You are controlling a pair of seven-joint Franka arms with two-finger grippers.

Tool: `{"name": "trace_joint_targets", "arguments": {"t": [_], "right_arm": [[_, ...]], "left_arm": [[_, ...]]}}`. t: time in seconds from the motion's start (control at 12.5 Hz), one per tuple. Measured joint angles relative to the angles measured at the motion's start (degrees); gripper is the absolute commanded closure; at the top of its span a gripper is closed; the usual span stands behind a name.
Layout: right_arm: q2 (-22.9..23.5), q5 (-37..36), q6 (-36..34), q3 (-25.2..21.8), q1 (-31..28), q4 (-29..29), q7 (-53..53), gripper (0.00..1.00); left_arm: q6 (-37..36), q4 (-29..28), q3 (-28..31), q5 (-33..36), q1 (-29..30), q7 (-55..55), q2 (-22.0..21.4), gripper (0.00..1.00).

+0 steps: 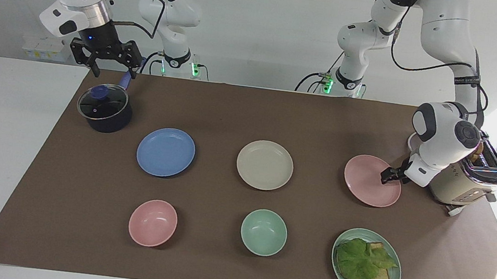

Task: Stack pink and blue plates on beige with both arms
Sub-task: 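Grasp the pink plate rim with the left gripper and lift, then carry the pink plate onto the beige plate and release it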

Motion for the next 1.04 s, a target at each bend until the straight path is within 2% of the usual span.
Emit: {"name": "trace_joint_targets", "arguments": {"t": [0.32, 0.48, 0.8, 1.04], "right_arm": [[0.0, 0.0, 0.0, 0.0, 0.0, 0.0, 0.0, 0.00], [0.0, 0.0, 0.0, 0.0, 0.0, 0.0, 0.0, 0.00], [0.0, 0.0, 0.0, 0.0, 0.0, 0.0, 0.0, 0.00], [0.0, 0.0, 0.0, 0.0, 0.0, 0.0, 0.0, 0.00]], "left_arm": [[-0.8, 0.2, 0.0, 0.1, 0.4, 0.0, -0.5, 1.00], [-4.0, 1.7, -0.2, 0.0, 0.4, 0.4, -0.9, 1.00], [-17.2, 8.8, -1.1, 0.0, 0.1, 0.4, -1.3, 1.00], [-26.2, 14.1, -1.8, -2.0, -3.0, -1.1, -1.6, 1.00]]}}
